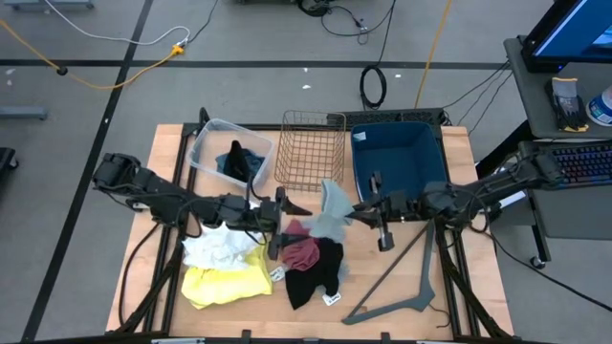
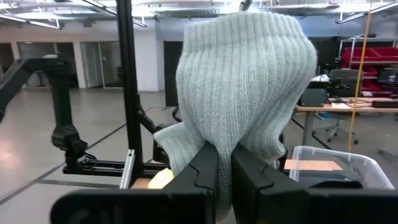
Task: Pick & Place Cloths
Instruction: Put the gray sock into the transparent bin
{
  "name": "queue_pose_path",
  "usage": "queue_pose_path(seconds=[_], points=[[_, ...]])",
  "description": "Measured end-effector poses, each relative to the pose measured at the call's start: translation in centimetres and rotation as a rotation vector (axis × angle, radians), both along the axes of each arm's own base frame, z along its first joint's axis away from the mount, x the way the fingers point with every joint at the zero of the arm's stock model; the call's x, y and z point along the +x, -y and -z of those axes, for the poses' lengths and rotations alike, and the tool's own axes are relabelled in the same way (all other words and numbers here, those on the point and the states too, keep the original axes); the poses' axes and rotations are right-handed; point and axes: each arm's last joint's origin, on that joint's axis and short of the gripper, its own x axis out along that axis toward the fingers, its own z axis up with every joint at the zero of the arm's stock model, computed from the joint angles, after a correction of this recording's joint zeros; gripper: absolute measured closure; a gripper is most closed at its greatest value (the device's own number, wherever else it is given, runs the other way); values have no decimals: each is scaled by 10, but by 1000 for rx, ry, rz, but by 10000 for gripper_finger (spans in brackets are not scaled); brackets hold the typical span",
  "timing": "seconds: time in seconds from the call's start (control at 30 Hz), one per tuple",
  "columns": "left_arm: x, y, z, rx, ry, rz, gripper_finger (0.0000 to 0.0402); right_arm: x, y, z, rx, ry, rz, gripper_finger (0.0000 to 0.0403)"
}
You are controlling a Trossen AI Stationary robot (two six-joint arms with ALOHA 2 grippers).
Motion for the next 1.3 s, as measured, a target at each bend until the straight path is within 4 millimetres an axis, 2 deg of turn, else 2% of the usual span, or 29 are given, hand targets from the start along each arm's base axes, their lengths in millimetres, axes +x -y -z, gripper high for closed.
queue_pose_path(seconds=[0.3, 0.6, 0.93, 1.0, 1.1, 1.3], points=[[0, -2, -2, -3, 16, -8, 108, 17, 0, 9, -62, 29, 102, 393], [1, -5, -2, 28, 17, -93, 108, 32, -4, 21, -104, 39, 117, 393], [4, -22, -1, 18, 7, -155, 112, 49, -9, 41, -107, -6, 112, 393], [4, -25, 0, 19, -2, -165, 129, 51, -9, 44, -108, -17, 111, 390], [5, -29, 3, 20, -27, -177, 183, 53, -10, 47, -111, -26, 110, 378], [6, -34, 7, 37, -73, -192, 345, 53, -11, 49, -119, -47, 102, 370]])
